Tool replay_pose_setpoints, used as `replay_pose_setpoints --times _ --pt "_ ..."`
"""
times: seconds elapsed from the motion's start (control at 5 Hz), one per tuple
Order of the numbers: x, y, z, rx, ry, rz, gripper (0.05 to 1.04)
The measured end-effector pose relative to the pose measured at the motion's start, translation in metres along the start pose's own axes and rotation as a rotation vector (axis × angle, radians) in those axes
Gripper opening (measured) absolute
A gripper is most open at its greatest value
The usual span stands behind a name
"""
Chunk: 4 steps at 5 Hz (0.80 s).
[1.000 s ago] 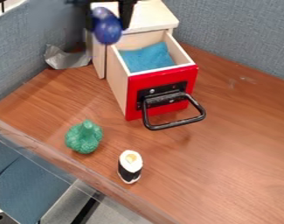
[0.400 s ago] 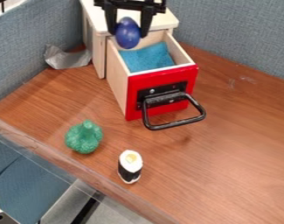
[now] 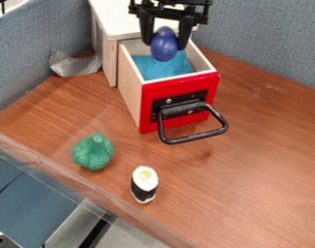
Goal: Put the blue object into the drawer
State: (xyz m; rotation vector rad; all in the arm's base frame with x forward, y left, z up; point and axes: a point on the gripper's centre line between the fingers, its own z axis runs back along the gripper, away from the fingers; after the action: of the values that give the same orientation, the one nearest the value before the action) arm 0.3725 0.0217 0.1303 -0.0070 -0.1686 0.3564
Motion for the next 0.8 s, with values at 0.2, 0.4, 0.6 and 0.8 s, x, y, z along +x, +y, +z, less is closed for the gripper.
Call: replay_pose_setpoints --times 0.2,0.4,0.6,0.8 --pt "0.0016 -0.0063 0.0001 -0.008 -0.02 -0.04 0.764" --pt "0.002 -0.0059 0.0001 -0.007 -0.022 -0.068 0.999" --pt "0.0029 -0.0043 -0.003 0.004 -0.037 -0.078 1.007" --pt "-0.0056 0.0008 0.0021 0.022 -0.035 -0.109 1.001"
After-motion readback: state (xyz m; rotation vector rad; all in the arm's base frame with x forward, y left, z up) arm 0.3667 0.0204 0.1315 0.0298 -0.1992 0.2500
